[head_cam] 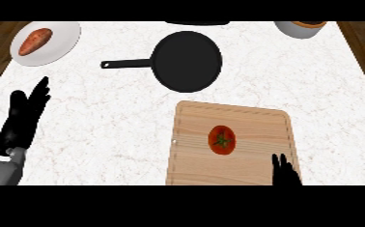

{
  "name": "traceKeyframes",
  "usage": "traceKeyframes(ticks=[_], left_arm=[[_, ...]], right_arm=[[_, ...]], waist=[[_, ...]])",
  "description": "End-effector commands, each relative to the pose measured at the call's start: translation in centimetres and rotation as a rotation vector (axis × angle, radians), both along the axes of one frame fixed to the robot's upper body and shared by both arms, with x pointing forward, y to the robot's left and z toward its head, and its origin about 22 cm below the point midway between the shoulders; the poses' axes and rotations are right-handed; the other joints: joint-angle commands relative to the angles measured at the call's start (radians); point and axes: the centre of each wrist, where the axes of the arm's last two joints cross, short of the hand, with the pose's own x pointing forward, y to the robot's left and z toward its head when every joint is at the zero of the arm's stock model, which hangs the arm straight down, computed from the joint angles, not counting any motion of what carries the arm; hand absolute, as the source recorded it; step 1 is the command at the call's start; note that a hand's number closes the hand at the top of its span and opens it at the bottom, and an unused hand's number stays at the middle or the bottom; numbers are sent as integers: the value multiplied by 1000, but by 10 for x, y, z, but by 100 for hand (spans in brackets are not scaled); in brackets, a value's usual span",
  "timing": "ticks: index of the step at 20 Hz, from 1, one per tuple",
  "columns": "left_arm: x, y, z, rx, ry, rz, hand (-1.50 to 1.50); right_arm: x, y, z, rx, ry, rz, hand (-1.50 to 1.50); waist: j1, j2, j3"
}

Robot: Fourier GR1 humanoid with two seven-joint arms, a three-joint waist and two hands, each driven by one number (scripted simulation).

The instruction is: Pick the tomato from the cutting board and place it in the pan

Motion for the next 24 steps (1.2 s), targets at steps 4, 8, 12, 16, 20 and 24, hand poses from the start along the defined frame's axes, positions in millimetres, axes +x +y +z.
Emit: traceKeyframes(ticks=[4, 8, 12, 16, 20, 24], left_arm=[[3, -7, -7, -14, 18, 3, 0], [15, -9, -6, 0, -4, 11, 0], [12, 9, -3, -24, 33, 19, 0], [20, 8, -9, -17, 18, 32, 0], [8, 12, 1, -25, 21, 22, 0], [2, -1, -15, -6, 24, 26, 0]], right_arm=[[41, 49, 48, -140, 129, -56, -150], [70, 75, 65, -201, 184, -108, -150], [86, 92, 67, -233, 238, -99, -150], [93, 99, 71, -194, 280, -72, -150], [107, 105, 57, -202, 284, -59, -150], [110, 104, 41, -206, 273, -74, -150]], waist=[[2, -12, 8], [-11, -14, 10], [-16, -20, 11], [-25, -21, 11], [-16, -24, 12], [-22, -25, 12]])
